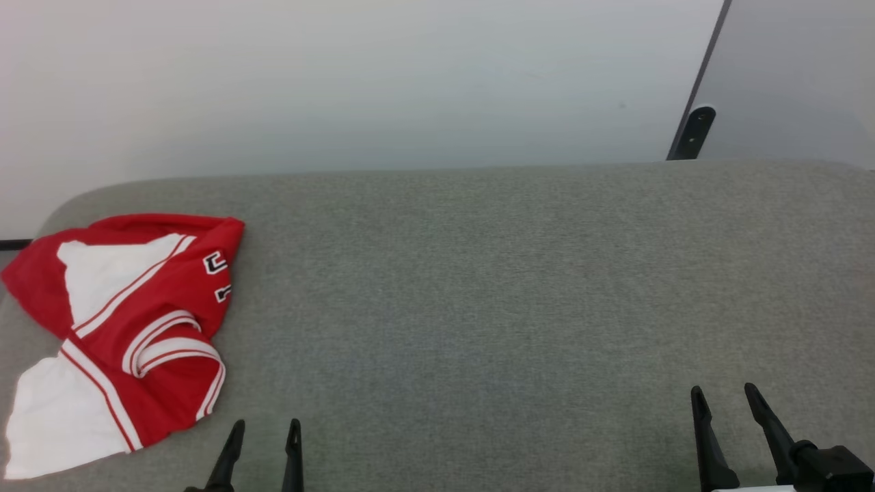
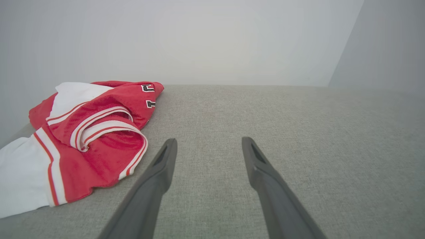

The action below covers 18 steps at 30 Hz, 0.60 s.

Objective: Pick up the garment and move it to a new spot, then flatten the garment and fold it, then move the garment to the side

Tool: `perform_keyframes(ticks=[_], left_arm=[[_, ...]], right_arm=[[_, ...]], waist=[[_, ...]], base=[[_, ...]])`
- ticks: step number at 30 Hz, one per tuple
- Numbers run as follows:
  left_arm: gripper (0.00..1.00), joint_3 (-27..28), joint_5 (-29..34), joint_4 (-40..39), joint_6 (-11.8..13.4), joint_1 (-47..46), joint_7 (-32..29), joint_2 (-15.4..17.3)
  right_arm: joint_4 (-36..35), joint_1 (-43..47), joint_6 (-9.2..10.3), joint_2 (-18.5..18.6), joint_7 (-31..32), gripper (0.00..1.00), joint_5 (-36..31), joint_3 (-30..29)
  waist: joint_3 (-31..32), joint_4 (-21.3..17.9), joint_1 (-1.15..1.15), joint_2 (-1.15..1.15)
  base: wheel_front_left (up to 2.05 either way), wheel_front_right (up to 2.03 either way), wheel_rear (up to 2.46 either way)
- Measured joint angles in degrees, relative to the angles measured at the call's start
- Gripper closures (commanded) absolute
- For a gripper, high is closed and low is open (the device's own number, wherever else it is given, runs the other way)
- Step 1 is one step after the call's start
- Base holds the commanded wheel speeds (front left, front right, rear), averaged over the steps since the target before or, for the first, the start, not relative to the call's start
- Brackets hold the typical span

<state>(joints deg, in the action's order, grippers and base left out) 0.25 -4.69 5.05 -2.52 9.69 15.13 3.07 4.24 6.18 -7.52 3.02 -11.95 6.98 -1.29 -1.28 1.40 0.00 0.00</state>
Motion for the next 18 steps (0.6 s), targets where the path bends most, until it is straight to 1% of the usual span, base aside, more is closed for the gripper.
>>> perform_keyframes(ticks=[4,9,14,18], left_arm=[[0.0,-0.04,-1.29,0.22,-0.03,-0.21,0.0,-0.07],[0.0,-0.05,-1.94,0.44,0.02,-0.68,0.0,-0.12],[0.0,-0.47,-3.22,0.92,0.77,-0.92,0.0,-0.13],[0.0,-1.45,-4.5,1.03,1.78,-1.02,0.01,-0.15]], right_arm=[[-0.13,0.07,0.0,0.0,-0.16,0.0,0.18,-0.24],[-0.21,0.2,0.0,-0.01,-0.16,0.0,0.16,0.54],[-0.45,-0.13,0.0,-0.01,0.18,0.0,-0.14,2.47],[-0.34,-1.5,0.0,0.15,0.99,0.0,-0.87,5.02]], waist=[[-0.07,1.2,0.0,0.0],[-0.24,3.82,0.0,0.0],[-0.39,7.59,0.0,0.0],[-0.52,11.45,0.0,0.0]], base=[[0.0,0.0,0.0],[0.0,0.0,0.0],[0.0,0.0,0.0],[0.0,0.0,0.0]])
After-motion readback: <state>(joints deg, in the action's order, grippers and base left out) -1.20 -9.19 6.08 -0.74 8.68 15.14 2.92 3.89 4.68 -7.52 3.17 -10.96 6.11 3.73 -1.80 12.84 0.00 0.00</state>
